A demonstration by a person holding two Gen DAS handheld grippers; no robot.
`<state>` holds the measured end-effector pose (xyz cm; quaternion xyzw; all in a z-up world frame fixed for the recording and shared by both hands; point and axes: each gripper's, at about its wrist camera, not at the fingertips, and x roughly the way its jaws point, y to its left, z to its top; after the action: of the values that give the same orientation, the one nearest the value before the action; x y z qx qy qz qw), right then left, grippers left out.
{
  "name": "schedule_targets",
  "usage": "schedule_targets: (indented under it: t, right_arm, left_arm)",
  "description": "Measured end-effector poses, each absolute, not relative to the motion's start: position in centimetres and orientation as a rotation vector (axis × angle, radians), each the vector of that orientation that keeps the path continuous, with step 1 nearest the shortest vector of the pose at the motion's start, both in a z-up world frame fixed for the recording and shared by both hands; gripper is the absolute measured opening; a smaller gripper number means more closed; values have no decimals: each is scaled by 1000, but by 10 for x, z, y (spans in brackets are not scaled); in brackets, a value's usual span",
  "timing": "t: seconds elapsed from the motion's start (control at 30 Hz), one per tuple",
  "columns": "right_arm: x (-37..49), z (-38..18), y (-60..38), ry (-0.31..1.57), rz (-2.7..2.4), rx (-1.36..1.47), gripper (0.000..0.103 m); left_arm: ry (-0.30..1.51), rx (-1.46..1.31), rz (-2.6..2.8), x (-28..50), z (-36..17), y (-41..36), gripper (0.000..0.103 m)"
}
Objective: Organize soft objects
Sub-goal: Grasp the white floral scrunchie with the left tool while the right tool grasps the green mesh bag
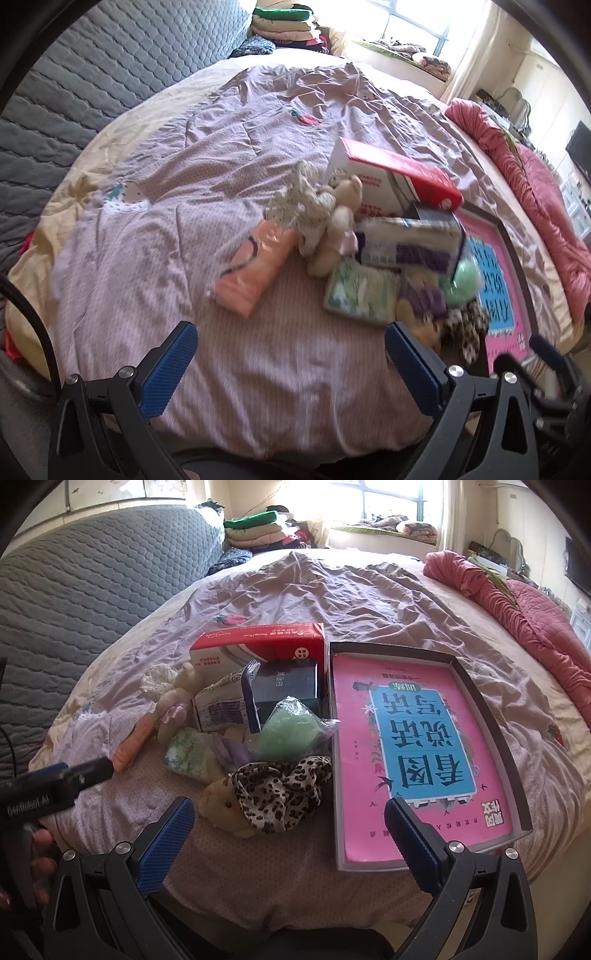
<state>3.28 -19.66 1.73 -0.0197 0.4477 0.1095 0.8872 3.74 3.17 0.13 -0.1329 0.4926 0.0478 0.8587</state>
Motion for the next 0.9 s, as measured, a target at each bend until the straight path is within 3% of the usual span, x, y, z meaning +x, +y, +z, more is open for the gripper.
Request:
schedule_targets:
  t: [0.27,0.47,0.8,0.87,0.9]
  right_arm:
    - [64,10,-197,936,222,-9,103]
    - [82,0,-201,958,216,19,102]
    - [110,-12,-200,980,229,40,98]
    - [115,-15,-196,988,244,24,90]
    - [117,-17,-194,999,245,14,87]
  left_arm:
    - [1056,-318,98,101,-13,51,101]
    - [1084,-394,89,143,-28,71,89]
    - [1125,-535,-37,168,-56,77,48]
    - [1123,-545,-59,171,-58,76,39]
    - [1123,-542,-67,172,-59,76,30]
